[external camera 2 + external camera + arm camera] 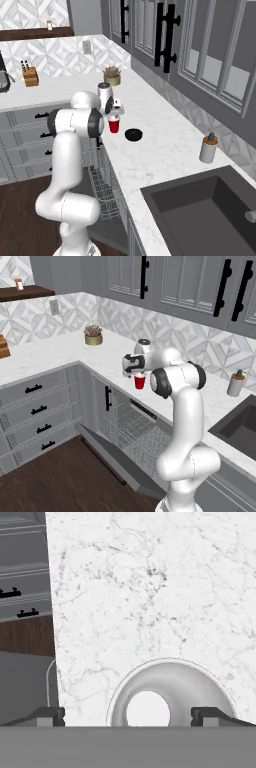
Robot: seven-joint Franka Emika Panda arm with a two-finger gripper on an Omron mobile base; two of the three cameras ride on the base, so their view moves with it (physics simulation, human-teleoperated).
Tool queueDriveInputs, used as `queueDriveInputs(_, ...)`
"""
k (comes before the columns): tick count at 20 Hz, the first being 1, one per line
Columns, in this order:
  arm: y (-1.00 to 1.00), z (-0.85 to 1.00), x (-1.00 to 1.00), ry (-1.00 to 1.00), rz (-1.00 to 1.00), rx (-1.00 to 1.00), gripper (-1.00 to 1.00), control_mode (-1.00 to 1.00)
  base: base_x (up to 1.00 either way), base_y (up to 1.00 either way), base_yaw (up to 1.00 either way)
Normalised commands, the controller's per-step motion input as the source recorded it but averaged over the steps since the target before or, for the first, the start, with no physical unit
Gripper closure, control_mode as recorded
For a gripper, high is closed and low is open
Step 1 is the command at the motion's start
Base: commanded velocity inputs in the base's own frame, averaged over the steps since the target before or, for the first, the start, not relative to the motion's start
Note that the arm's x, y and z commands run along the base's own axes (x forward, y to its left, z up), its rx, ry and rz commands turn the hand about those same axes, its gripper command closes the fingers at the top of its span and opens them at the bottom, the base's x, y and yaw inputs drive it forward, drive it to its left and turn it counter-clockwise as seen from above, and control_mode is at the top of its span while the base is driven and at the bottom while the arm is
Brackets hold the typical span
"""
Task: Pick up the cup and bowl from the counter, place them in the dishwasher, and close the dishwasher door.
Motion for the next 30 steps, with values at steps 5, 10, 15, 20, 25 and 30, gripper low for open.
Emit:
queueDriveInputs(5,-0.03,-0.26,0.29,0.07,0.02,0.0,-1.0,-1.0,0.0,0.0,0.0)
queueDriveInputs(10,-0.04,-0.45,0.0,0.23,0.03,0.0,-1.0,-1.0,0.0,0.0,0.0)
queueDriveInputs(15,0.0,-0.3,-0.05,0.11,0.03,-0.01,1.0,-1.0,0.0,0.0,0.0)
queueDriveInputs(20,0.05,0.0,-0.32,-0.23,0.08,0.01,1.0,-1.0,0.0,0.0,0.0)
queueDriveInputs(25,0.02,-0.07,-0.48,-0.11,0.06,0.0,1.0,-1.0,0.0,0.0,0.0)
queueDriveInputs(30,0.0,0.03,-0.91,-0.22,0.02,0.04,1.0,-1.0,0.0,0.0,0.0)
